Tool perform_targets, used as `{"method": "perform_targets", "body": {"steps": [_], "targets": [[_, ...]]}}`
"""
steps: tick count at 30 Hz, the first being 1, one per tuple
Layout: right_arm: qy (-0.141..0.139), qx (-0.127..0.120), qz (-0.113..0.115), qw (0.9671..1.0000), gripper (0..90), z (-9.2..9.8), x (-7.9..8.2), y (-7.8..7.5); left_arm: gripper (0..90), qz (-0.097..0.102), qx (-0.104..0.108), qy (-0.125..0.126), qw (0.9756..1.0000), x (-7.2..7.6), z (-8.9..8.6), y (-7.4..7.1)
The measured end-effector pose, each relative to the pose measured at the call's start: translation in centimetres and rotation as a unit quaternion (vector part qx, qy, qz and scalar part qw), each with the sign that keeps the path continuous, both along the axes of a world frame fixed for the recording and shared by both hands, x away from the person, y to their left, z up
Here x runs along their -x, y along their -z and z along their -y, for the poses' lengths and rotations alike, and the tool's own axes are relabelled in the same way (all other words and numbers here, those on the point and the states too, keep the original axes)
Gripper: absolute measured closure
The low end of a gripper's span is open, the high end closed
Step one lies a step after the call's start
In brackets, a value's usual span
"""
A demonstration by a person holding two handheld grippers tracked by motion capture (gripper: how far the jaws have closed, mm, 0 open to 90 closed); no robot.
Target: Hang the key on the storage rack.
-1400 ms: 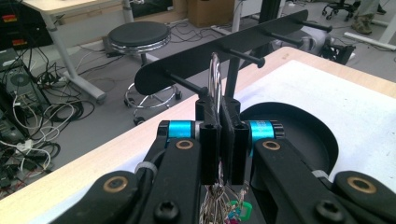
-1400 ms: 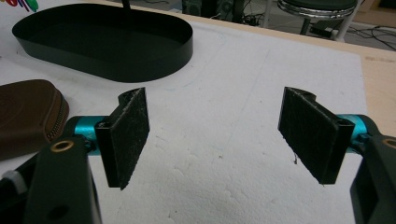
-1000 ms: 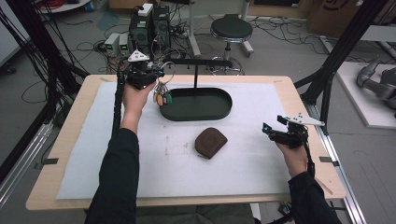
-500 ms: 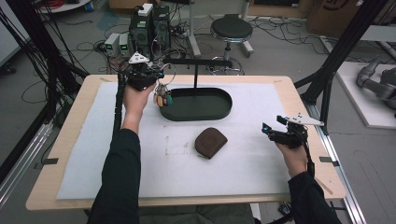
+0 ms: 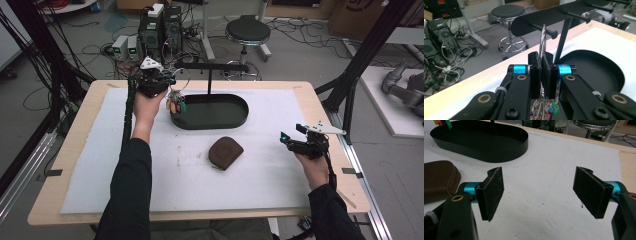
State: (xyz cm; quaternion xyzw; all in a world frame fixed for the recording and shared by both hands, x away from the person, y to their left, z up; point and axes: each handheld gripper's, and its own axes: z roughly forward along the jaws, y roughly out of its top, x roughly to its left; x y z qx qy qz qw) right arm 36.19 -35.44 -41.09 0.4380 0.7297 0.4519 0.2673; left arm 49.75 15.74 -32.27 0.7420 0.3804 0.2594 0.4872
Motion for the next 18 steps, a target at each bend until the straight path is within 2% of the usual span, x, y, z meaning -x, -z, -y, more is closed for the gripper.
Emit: {"method": "perform_targets", "body": {"steps": [10,14,18], "targets": [[0.000,0.001,0.000,1.0000,25.1,0.0,0.0,0.0,83.3,-0.001,-0.007,-0.008,0.9999,0.1,0.0,0.1],[0.000,0.000,0.002,1.0000,25.1,0.0,0.0,0.0,78.5,0.005,-0.004,-0.018,0.9998,0.4,-0.2,-0.2],[0.000,-0.001,-0.001,1.0000,25.1,0.0,0.0,0.0,75.5,0.016,-0.003,-0.015,0.9998,1.2,-0.4,-0.8]]}}
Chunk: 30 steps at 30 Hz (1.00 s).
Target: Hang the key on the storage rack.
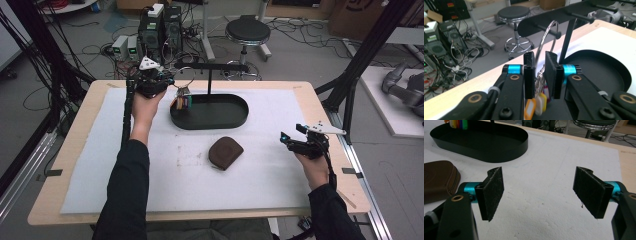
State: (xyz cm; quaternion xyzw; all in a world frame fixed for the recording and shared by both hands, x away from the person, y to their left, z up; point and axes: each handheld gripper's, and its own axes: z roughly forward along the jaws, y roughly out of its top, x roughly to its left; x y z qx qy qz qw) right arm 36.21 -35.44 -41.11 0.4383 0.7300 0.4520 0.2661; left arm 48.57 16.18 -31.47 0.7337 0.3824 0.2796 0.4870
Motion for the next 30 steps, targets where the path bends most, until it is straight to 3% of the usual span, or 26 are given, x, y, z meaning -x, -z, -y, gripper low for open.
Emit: {"method": "perform_targets", "body": {"steps": [4,7,12,20,24,30], "targets": [[-0.001,0.003,0.002,1.0000,25.1,-0.1,0.0,0.0,65.7,0.014,0.003,-0.001,0.9999,1.4,-0.4,-0.4],[-0.002,0.004,0.004,1.0000,25.1,-0.1,0.0,0.0,56.0,0.017,-0.009,0.008,0.9998,2.8,-0.6,-0.5],[0.000,0.007,0.005,1.0000,25.1,-0.2,0.1,0.0,40.3,0.018,0.012,0.033,0.9992,5.7,-1.3,0.1],[-0.002,0.010,0.006,0.9999,25.1,-0.4,0.2,-0.1,31.5,0.006,0.024,0.061,0.9978,10.1,-2.5,1.3],[-0.001,0.010,0.006,0.9999,25.1,-0.4,0.1,0.0,29.6,0.018,0.033,0.073,0.9966,12.4,-3.3,2.1],[-0.001,0.009,0.007,0.9999,25.1,-0.5,0.0,0.0,26.0,0.033,0.022,0.067,0.9969,15.1,-4.7,3.8]]}}
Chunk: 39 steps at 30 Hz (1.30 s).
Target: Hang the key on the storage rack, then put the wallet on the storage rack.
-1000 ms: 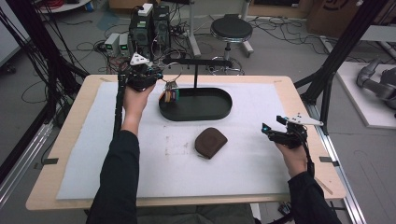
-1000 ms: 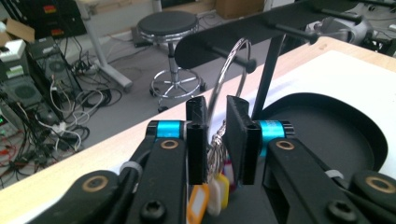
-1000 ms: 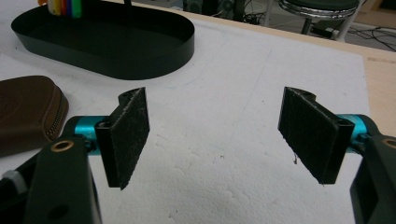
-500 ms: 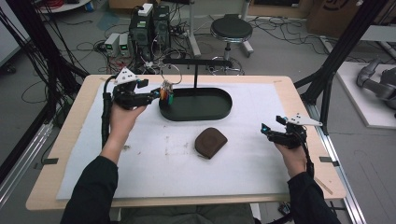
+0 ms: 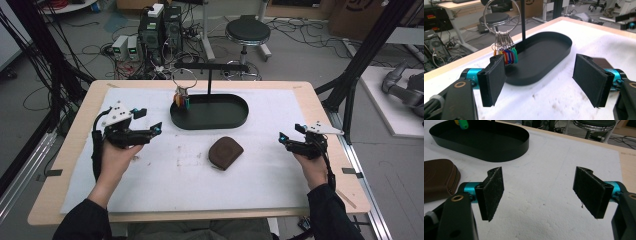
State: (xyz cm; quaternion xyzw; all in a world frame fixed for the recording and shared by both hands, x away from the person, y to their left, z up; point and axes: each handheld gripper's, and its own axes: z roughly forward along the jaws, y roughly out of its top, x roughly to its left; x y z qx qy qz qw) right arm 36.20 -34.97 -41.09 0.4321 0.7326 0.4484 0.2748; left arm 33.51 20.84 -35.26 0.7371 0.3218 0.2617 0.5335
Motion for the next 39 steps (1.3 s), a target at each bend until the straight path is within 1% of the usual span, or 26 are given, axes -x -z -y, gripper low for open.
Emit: {"method": "perform_targets", "body": {"steps": [2,4,8,11,12,14,18,19,23,28,29,34,37,39], "targets": [[0.000,0.000,0.000,1.0000,25.1,0.0,0.0,-0.1,25.1,0.006,0.001,-0.001,1.0000,0.8,-0.7,0.8],[0.000,0.001,0.002,1.0000,25.1,-0.1,0.0,-0.1,24.8,0.008,0.005,-0.005,0.9999,1.5,-1.3,1.5],[0.000,-0.001,-0.002,1.0000,25.0,0.0,0.0,-0.1,22.9,0.007,0.011,-0.013,0.9998,2.3,-2.2,2.7],[0.001,-0.002,-0.004,1.0000,25.0,0.1,0.1,-0.1,22.3,0.009,0.008,-0.021,0.9997,2.7,-2.6,3.3],[0.000,-0.004,-0.005,1.0000,25.0,0.1,0.1,-0.1,22.3,0.008,0.009,-0.022,0.9997,2.7,-2.7,3.4],[-0.001,-0.004,-0.005,1.0000,25.0,0.1,0.1,-0.1,22.3,0.008,0.001,-0.026,0.9996,2.5,-2.8,3.6],[-0.003,-0.002,-0.008,1.0000,25.0,0.0,0.3,-0.1,22.3,0.003,0.003,-0.026,0.9996,2.0,-2.7,4.0],[-0.003,-0.003,-0.007,1.0000,25.0,0.0,0.3,-0.1,22.3,0.002,0.007,-0.025,0.9997,2.0,-2.6,4.1],[-0.003,-0.006,-0.006,1.0000,25.0,0.1,0.4,-0.1,22.3,0.007,0.004,-0.023,0.9997,1.8,-2.3,4.3],[-0.004,-0.013,-0.008,0.9999,25.0,0.2,0.4,-0.2,22.3,0.004,0.005,-0.025,0.9997,1.6,-2.3,4.6],[-0.005,-0.015,-0.008,0.9998,25.0,0.3,0.4,-0.2,22.3,0.003,0.002,-0.027,0.9996,1.6,-2.4,4.6],[-0.009,-0.028,-0.010,0.9995,25.0,0.3,0.3,-0.1,22.3,0.003,0.004,-0.035,0.9994,1.8,-2.7,4.7],[-0.011,-0.027,-0.008,0.9995,25.0,0.2,0.3,-0.1,22.3,0.003,0.007,-0.037,0.9993,1.9,-2.7,4.6],[-0.013,-0.028,-0.009,0.9995,25.0,0.1,0.3,-0.1,22.3,0.004,0.006,-0.038,0.9993,1.9,-2.7,4.6]]}}
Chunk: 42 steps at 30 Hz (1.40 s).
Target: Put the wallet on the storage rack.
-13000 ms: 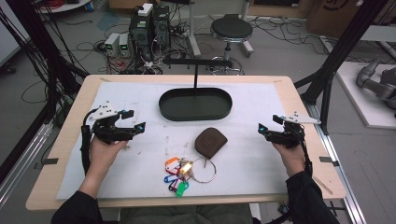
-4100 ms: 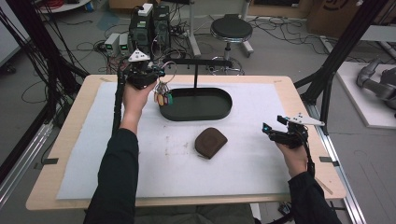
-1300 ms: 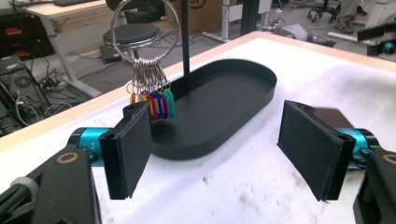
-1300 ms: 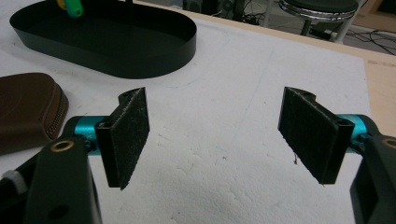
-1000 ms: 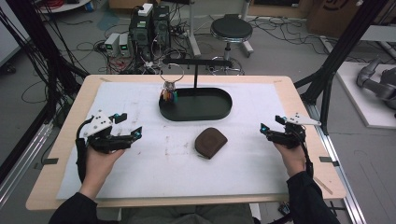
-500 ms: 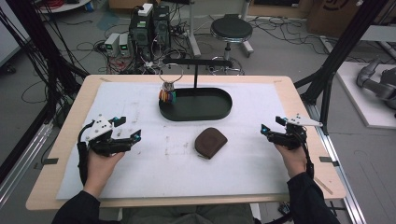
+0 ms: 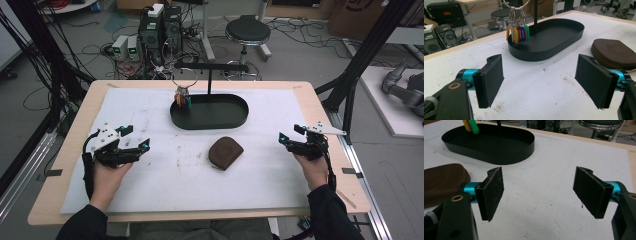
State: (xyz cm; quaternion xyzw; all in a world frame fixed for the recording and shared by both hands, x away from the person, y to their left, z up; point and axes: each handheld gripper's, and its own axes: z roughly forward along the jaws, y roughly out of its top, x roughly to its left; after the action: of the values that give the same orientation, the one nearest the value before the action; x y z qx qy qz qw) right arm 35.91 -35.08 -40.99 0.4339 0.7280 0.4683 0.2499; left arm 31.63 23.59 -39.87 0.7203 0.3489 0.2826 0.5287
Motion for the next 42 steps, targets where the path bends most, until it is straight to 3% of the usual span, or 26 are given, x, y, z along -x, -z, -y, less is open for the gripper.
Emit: {"method": "perform_targets", "body": {"steps": [20,25,42], "targets": [[-0.048,0.012,-0.014,0.9987,35.0,-2.5,-0.5,0.4,22.3,-0.006,-0.006,-0.008,0.9999,0.0,-0.4,0.3],[-0.065,0.010,-0.026,0.9975,36.4,-3.4,-0.8,0.7,22.3,-0.007,-0.007,-0.009,0.9999,0.1,-0.5,0.4],[-0.138,0.010,-0.066,0.9881,44.7,-8.9,-1.5,1.7,22.4,-0.012,-0.016,0.000,0.9998,0.2,0.0,0.5]]}}
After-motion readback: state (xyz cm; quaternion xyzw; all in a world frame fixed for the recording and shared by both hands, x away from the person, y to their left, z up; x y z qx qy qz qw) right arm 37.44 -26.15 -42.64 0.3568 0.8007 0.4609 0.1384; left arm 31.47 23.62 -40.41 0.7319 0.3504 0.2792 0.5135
